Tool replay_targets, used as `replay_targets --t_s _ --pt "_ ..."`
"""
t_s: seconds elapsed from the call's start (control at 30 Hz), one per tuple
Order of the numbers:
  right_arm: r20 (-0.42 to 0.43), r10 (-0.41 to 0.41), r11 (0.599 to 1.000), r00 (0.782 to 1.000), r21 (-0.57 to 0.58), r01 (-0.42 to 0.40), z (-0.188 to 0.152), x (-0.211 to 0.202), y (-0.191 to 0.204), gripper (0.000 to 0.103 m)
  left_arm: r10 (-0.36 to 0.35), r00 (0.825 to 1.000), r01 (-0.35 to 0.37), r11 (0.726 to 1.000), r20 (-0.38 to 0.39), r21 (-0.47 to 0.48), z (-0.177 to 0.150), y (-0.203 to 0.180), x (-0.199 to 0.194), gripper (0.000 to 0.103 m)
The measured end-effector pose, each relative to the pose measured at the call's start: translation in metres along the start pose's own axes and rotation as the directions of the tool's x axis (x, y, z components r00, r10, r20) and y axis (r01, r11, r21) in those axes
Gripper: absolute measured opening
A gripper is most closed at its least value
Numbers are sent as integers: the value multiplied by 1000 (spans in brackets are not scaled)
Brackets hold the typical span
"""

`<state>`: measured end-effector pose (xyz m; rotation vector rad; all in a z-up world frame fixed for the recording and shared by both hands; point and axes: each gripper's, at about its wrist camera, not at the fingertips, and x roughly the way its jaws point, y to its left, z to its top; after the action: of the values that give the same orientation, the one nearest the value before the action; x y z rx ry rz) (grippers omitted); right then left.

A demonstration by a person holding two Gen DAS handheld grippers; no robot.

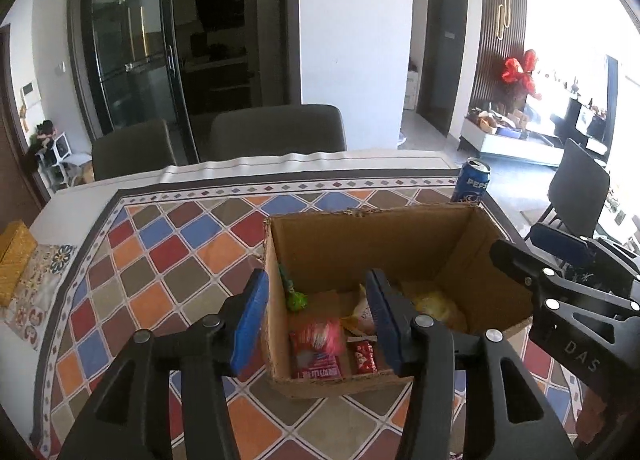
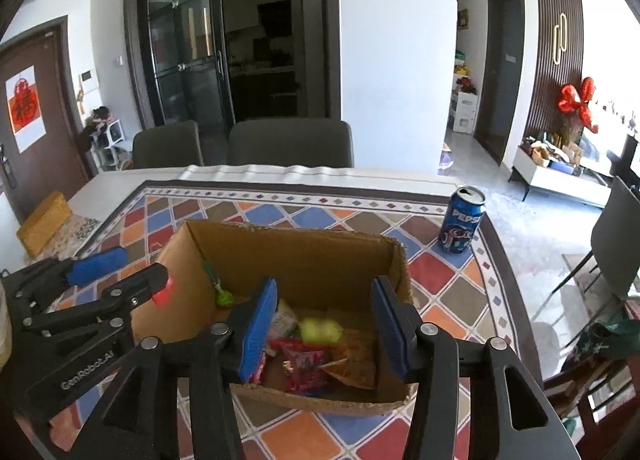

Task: Organize snacks
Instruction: 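Move both tools back toward the purple bar and green cracker bag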

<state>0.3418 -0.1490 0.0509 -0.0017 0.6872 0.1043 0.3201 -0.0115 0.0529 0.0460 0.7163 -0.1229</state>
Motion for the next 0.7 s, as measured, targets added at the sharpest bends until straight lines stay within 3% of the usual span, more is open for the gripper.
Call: replay_targets --t_s 0.3,0.47,0.7 --pt "7 28 1000 1000 4 -28 -14 -23 -4 50 -8 1000 8 1000 7 -18 -15 -5 -31 60" --pt "26 50 999 998 -7 -50 -25 -44 -2 56 -16 1000 16 1000 17 2 -29 -13 -49 63" --pt "25 75 997 997 -33 -74 -46 -65 0 56 -30 999 29 998 18 48 -55 -27 -68 65"
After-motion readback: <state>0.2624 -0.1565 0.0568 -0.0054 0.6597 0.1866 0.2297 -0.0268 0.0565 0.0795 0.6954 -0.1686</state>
